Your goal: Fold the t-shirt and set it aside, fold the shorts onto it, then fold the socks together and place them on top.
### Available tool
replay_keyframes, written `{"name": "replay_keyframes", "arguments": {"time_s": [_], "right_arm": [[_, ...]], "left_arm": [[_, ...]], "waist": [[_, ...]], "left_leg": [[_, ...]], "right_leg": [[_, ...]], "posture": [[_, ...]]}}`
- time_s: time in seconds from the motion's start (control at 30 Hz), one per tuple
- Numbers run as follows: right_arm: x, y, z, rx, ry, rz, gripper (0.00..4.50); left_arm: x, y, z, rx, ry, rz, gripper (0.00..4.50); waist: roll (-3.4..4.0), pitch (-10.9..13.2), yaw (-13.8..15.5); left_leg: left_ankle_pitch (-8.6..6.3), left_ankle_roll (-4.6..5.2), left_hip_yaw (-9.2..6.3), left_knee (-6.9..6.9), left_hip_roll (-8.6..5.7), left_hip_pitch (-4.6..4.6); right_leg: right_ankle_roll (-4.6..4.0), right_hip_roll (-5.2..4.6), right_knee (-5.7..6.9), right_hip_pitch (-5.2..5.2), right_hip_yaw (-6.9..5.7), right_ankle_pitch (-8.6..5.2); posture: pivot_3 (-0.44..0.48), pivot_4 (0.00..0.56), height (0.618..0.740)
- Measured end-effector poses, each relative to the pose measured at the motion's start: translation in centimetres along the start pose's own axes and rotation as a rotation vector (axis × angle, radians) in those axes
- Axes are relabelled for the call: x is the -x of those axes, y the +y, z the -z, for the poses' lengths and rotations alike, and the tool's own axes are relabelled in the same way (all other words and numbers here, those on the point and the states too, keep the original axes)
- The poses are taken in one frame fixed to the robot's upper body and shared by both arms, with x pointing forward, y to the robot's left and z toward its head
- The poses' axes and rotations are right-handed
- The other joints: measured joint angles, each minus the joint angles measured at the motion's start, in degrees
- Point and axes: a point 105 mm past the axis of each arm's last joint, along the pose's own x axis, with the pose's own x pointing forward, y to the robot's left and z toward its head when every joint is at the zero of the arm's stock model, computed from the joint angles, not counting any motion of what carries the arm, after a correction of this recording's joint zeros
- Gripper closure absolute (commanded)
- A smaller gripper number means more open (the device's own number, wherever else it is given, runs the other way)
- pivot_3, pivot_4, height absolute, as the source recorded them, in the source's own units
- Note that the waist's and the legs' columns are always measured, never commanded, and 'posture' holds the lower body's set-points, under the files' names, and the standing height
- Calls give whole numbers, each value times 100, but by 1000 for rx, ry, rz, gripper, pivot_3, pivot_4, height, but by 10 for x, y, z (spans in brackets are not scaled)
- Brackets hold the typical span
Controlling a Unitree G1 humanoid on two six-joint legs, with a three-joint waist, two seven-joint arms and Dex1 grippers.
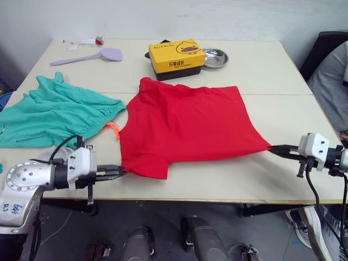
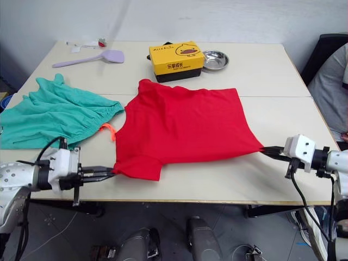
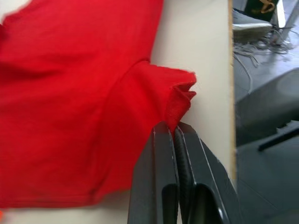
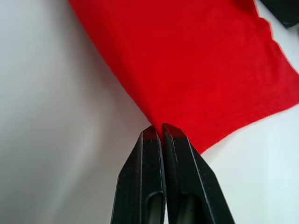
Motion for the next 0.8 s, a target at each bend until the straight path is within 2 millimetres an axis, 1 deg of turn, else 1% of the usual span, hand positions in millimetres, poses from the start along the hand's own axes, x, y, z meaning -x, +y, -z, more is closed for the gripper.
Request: {"name": "replay_keyframes", "arguments": {"time_s": [0.07, 0.2, 0.3, 0.37, 0.47, 0.5, 0.57, 0.67, 0.73, 0.8], "right_arm": [[4, 11, 2, -21, 18, -36, 4458], [18, 26, 1, -49, 63, -92, 4458], [28, 39, 2, -99, 86, -127, 4458], [29, 51, 1, -139, 86, -160, 4458], [29, 58, -3, -157, 86, -184, 4458], [29, 59, -4, -162, 87, -187, 4458], [29, 61, -4, -175, 92, -195, 4458], [30, 66, 0, -211, 104, -207, 4458], [31, 67, 2, -250, 111, -210, 4458], [31, 67, 4, -304, 118, -209, 4458]], "left_arm": [[-3, -7, 4, 46, 6, 30, 4500], [-4, -23, 3, 130, 19, 111, 4500], [0, -37, 7, 213, 60, 185, 4500], [6, -50, 10, 287, 90, 243, 4500], [14, -59, 9, 356, 126, 289, 4500], [16, -60, 9, 367, 130, 291, 4500], [18, -59, 9, 369, 134, 289, 4500], [19, -57, 10, 369, 135, 280, 4500], [20, -48, 7, 368, 118, 245, 4500], [23, -32, 0, 377, 72, 176, 4500]], "waist": [[0, 0, 2], [0, 0, 8], [0, 0, 0], [0, 0, -6], [1, -1, -4], [0, 0, -2], [0, 0, 5], [0, 0, 9], [-1, 0, 13], [-1, 0, 18]], "left_leg": [[-5, -3, -9, -21, 1, 38], [-16, 4, -17, -28, 5, 38], [-26, 11, -16, -30, 9, 41], [-29, 12, -17, -29, 10, 41], [-34, 15, -18, -27, 10, 44], [-39, 14, -18, -26, 10, 43], [-52, -1, -22, -26, 9, 43], [-55, 10, -23, -26, 9, 41], [-50, 21, -23, -26, 9, 40], [-46, 30, -25, -25, 9, 40]], "right_leg": [[-3, 1, -35, 48, -9, -2], [-3, 2, -64, 64, -18, -3], [-4, 3, -70, 66, -21, -3], [-12, 3, -70, 65, -23, -9], [-18, 2, -77, 66, -25, -13], [-19, 2, -79, 67, -25, -14], [-54, 1, -81, 69, -27, -33], [-58, 1, -82, 69, -28, -36], [-56, 1, -83, 69, -28, -35], [-53, 1, -82, 70, -29, -33]], "posture": [[0, 150, 740], [0, 150, 740], [0, 150, 740], [0, 150, 740], [0, 150, 740], [0, 150, 740], [0, 150, 740], [0, 150, 740], [0, 150, 740], [0, 150, 740]]}}
